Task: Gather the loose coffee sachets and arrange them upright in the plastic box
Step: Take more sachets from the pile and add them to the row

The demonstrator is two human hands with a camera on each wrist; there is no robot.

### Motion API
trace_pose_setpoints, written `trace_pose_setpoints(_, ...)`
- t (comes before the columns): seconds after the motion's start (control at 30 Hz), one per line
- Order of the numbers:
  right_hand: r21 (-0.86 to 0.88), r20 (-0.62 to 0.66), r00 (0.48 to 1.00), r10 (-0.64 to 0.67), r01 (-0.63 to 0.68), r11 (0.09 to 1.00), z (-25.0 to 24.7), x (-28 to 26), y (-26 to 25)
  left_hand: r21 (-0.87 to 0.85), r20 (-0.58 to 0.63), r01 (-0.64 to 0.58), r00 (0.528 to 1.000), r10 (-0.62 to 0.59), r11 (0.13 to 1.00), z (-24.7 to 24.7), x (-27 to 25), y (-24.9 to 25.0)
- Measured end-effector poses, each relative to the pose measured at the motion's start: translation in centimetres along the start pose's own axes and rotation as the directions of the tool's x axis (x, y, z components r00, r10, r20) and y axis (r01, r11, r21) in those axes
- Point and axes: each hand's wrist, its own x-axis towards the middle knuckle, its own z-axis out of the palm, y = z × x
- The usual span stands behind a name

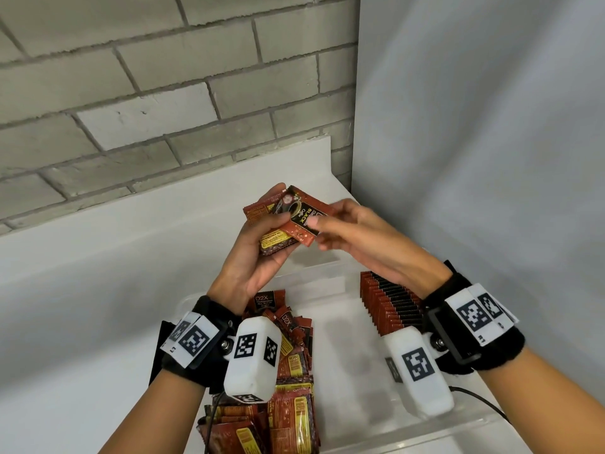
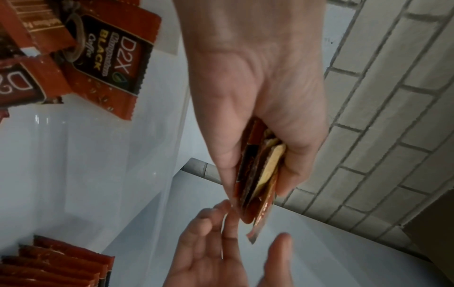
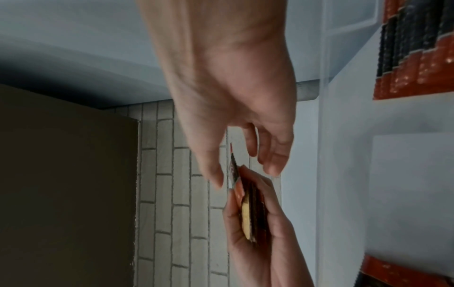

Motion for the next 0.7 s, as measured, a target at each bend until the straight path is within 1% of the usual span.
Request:
trace_pose_setpoints(0.07, -0.057, 0.021, 0.999, 0.04, -0.038, 0.998, 0.2, -0.2, 0.2, 0.008, 0.009, 0.005, 1.0, -0.005, 1.0, -0.1, 0.0, 0.0)
trace_pose_setpoints(0.2, 0.031, 0.012, 0.999, 0.036, -0.036, 0.999, 0.1, -0.5, -0.2, 0.042, 0.009, -0.015, 1.0, 0.015, 0.999, -0.2, 0.0, -0.1)
trace_pose_setpoints(0.27, 0.026, 0.008, 1.0, 0.028, -0.028, 0.999, -0.3, -0.6, -0.6, 0.074, 0.022, -0.017, 1.0, 0.016, 0.997, -0.2, 0.0, -0.1)
trace_pose_setpoints(0.3, -0.01, 0.0, 1.0, 0.018, -0.018, 1.0, -0.7, -0.9, -1.0, 0.078, 0.031, -0.012, 0.999, 0.01, 0.997, -0.2, -0.1, -0.1)
trace_pose_setpoints(0.37, -0.137, -0.023, 1.0, -0.015, 0.012, 0.99, -1.8, -1.9, -2.0, 0.074, 0.044, 0.008, 0.999, -0.011, 0.997, -0.1, 0.0, -0.2)
trace_pose_setpoints(0.43, -0.292, -0.013, 0.999, -0.032, 0.026, 0.956, -3.3, -3.7, -3.1, 0.051, 0.022, 0.032, 0.999, -0.033, 0.998, -0.2, 0.2, -0.3)
trace_pose_setpoints(0.5, -0.439, 0.008, 1.0, -0.021, 0.022, 0.898, -4.9, -6.0, -4.0, -0.004, 0.01, 0.047, 0.999, -0.047, 0.999, -0.4, 0.3, -0.3)
trace_pose_setpoints(0.57, -0.54, 0.015, 1.0, 0.017, -0.007, 0.842, -6.0, -8.6, -4.1, -0.047, 0.025, 0.056, 0.998, -0.055, 0.997, -0.2, 0.3, -0.4)
trace_pose_setpoints(0.63, -0.626, 0.015, 0.999, 0.048, -0.028, 0.78, -6.6, -10.8, -3.4, -0.062, 0.02, 0.061, 0.998, -0.059, 0.996, -0.1, 0.2, -0.4)
trace_pose_setpoints(0.7, -0.702, -0.021, 0.999, 0.048, -0.049, 0.71, -6.9, -12.4, -2.1, -0.069, -0.001, 0.062, 0.998, -0.062, 0.996, 0.1, 0.0, -0.4)
